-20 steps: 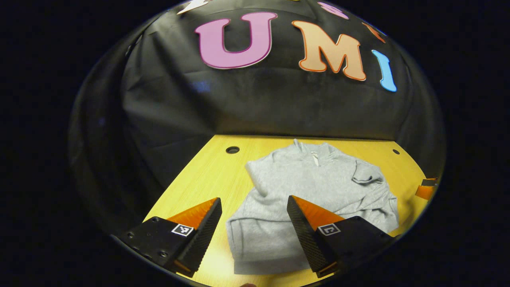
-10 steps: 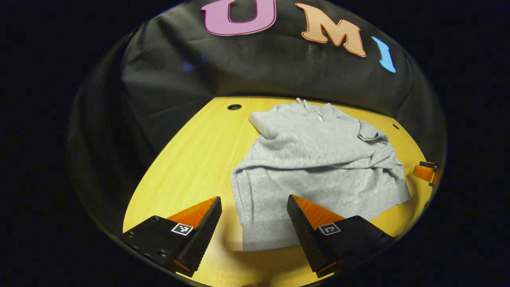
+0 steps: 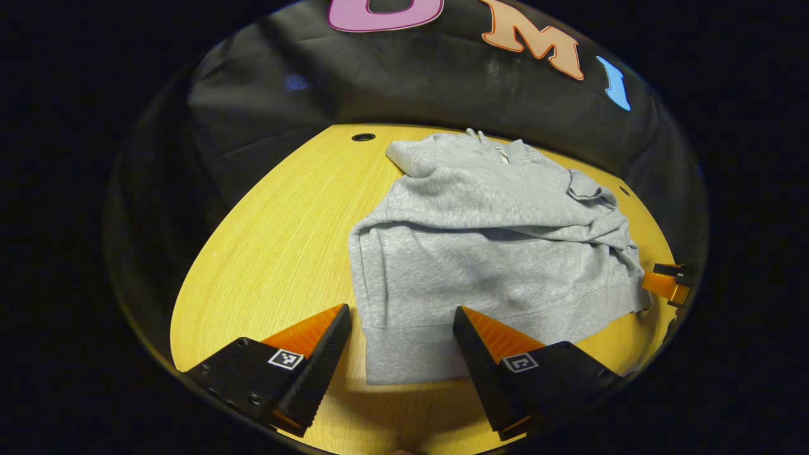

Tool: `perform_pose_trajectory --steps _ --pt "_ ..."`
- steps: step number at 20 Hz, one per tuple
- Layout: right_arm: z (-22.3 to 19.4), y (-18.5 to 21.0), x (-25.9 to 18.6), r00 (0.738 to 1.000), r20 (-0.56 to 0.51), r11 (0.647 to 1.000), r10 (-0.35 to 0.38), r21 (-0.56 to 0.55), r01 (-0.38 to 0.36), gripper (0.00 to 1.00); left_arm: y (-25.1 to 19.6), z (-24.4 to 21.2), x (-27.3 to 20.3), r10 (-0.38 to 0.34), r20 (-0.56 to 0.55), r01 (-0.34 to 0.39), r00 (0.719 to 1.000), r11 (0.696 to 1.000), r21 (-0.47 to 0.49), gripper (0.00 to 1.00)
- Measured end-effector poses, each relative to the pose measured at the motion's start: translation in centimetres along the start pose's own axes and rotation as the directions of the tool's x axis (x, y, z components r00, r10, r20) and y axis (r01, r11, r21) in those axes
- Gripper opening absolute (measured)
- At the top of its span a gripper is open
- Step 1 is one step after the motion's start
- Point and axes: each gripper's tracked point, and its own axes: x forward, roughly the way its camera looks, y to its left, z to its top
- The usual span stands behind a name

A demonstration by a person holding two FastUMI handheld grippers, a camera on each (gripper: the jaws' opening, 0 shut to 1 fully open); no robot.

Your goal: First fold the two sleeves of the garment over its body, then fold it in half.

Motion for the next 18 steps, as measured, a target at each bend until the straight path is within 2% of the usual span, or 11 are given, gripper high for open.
perform_pose_trajectory --steps 1,4,8,9,12,13,14,15,16,17,18 --pt "-0.2 0.0 0.2 1.000 -0.010 1.000 0.000 -0.004 0.000 0.98 0.1 -0.2 0.0 -0.003 -0.011 0.003 1.000 1.000 0.007 0.96" --pt "-1.2 0.3 1.0 0.999 -0.051 1.000 0.011 -0.003 -0.011 0.95 0.0 -0.1 0.0 -0.009 -0.005 0.009 1.000 1.000 0.006 0.95" --pt "-1.9 0.9 1.1 0.996 -0.085 1.000 0.020 -0.003 -0.020 0.98 -0.1 -0.1 0.1 -0.012 0.004 0.012 1.000 1.000 0.001 0.92" --pt "-1.7 1.0 1.3 0.996 -0.081 1.000 0.029 -0.005 -0.029 0.89 -0.1 0.1 0.3 -0.014 0.008 0.014 1.000 1.000 0.002 0.87" --pt "-1.9 1.8 1.4 0.992 -0.110 0.999 0.054 0.009 -0.054 0.80 -0.6 0.2 0.5 -0.043 0.010 0.043 0.999 0.999 0.020 0.77" --pt "-1.6 2.0 1.7 0.993 -0.101 0.998 0.061 0.019 -0.060 0.53 -0.6 0.3 0.5 -0.050 0.010 0.050 0.999 0.998 0.027 0.70" --pt "-1.8 2.3 1.7 0.990 -0.117 0.997 0.080 0.031 -0.077 0.47 -0.9 0.3 0.5 -0.063 0.008 0.063 0.998 0.997 0.034 0.63" --pt "-1.6 2.4 1.6 0.991 -0.106 0.996 0.080 0.038 -0.076 0.27 -1.3 0.5 0.6 -0.077 0.010 0.077 0.997 0.996 0.036 0.60" --pt "-1.8 2.6 1.6 0.990 -0.114 0.996 0.086 0.046 -0.081 0.27 -1.5 0.6 0.6 -0.085 0.012 0.085 0.996 0.996 0.031 0.48" --pt "-1.7 2.5 1.6 0.992 -0.096 0.996 0.078 0.051 -0.073 0.15 -1.8 0.5 0.6 -0.097 0.019 0.097 0.995 0.995 0.023 0.43" --pt "-1.9 2.7 1.9 0.992 -0.098 0.996 0.075 0.053 -0.070 0.15 -2.3 0.6 0.9 -0.115 0.026 0.114 0.993 0.993 0.010 0.32"
